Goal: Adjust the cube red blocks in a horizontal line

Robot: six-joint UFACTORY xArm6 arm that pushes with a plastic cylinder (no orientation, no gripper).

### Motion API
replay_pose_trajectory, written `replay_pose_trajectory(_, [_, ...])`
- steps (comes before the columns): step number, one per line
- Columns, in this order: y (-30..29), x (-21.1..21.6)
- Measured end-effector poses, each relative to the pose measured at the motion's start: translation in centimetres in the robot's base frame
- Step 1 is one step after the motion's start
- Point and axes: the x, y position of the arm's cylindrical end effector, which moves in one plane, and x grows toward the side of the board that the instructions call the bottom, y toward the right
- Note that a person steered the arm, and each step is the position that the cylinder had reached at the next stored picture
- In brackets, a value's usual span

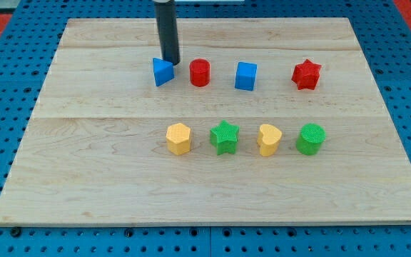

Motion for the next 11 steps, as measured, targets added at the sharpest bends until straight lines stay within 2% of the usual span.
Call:
replay_pose_trajectory(1, [7.7, -2.3])
replay_pose_trajectory(2, [15.6, -1.0])
replay_pose_trajectory(3, [16.7, 1.8])
replay_pose_trajectory(5, [20.0, 3.3])
replay_pose_trajectory(6, [19.8, 4.7])
replay_pose_trajectory(9, [11.8, 9.3])
replay_pose_trajectory(11, [7.0, 9.6])
